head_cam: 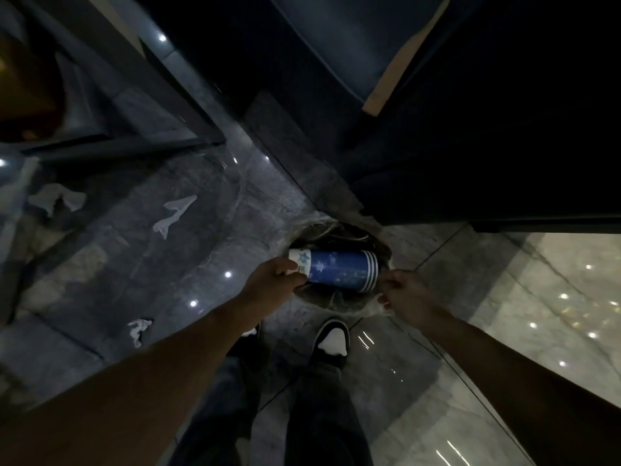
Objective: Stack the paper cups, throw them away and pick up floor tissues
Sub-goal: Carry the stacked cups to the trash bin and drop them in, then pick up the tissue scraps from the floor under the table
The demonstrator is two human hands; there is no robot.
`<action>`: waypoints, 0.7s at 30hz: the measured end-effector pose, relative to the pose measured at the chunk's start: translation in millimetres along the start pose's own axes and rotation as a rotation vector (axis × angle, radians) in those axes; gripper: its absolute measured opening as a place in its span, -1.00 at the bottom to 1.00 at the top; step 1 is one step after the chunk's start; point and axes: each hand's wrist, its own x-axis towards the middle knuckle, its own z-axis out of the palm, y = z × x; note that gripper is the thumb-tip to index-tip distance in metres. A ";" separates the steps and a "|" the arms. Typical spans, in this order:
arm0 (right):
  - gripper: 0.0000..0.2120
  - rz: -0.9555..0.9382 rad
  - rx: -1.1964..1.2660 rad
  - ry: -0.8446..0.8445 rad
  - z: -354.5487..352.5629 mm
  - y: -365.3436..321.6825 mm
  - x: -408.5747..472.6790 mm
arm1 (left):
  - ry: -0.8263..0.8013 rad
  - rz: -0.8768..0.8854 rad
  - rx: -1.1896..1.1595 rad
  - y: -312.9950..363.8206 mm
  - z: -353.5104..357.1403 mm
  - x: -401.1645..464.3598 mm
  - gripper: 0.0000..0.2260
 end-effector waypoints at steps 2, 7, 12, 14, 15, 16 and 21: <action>-0.71 -0.001 -0.011 -0.020 1.5 -0.7 -4.3 | -0.019 0.013 -0.007 1.2 -0.4 -5.5 -0.74; -0.69 -0.053 -0.081 -0.033 11.2 -2.2 -20.0 | 0.051 0.033 0.041 -10.0 -7.4 -22.4 -0.89; -0.76 -0.123 -0.222 -0.105 25.3 -5.9 -38.3 | 0.122 0.019 -0.001 -31.9 -26.5 -43.3 -0.75; -0.71 -0.142 -0.328 -0.128 31.7 -12.1 -45.1 | 0.151 0.013 -0.022 -39.1 -36.9 -56.7 -0.76; -0.74 -0.162 -0.380 -0.133 35.0 -16.0 -48.9 | 0.173 0.009 -0.039 -44.8 -42.7 -61.5 -0.74; -0.78 -0.167 -0.425 -0.137 37.8 -21.1 -52.7 | 0.193 0.008 -0.056 -50.4 -48.6 -66.2 -0.70; -0.75 -0.226 -0.500 -0.191 56.6 -52.3 -68.7 | 0.336 -0.035 -0.189 -89.7 -72.5 -87.1 -0.76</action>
